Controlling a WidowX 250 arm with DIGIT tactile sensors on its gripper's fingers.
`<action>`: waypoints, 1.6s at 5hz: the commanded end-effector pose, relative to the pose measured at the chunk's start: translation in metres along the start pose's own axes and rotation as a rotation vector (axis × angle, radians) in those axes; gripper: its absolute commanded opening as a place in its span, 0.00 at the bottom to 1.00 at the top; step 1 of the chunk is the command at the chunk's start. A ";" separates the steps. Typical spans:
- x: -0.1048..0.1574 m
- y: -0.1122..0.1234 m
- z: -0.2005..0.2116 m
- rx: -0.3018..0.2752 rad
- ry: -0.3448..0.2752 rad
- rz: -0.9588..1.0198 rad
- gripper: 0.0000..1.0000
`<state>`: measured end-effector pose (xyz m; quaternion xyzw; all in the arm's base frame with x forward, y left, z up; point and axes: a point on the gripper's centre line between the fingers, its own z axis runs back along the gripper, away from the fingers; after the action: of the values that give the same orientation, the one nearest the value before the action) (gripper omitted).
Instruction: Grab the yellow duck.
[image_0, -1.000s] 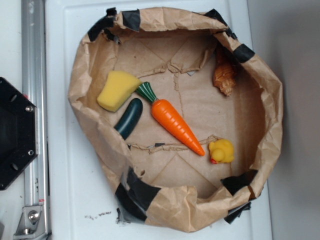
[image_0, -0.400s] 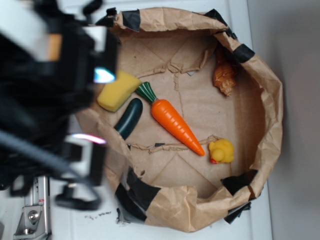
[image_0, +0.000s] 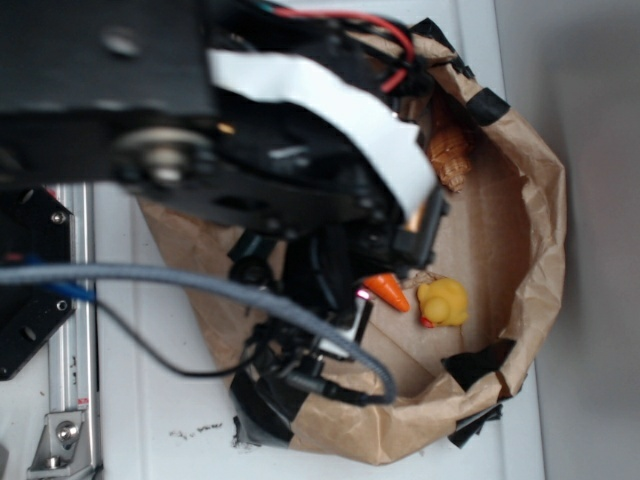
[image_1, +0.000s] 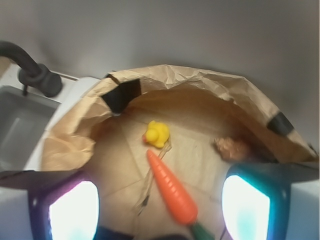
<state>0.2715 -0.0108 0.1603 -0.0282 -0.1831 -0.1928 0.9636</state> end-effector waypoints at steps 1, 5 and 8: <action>0.000 0.006 -0.026 -0.056 -0.027 -0.195 1.00; 0.000 0.006 -0.026 -0.056 -0.027 -0.195 1.00; 0.007 -0.008 -0.084 -0.080 0.029 -0.398 1.00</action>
<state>0.2933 -0.0221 0.0706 -0.0430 -0.1340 -0.3652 0.9203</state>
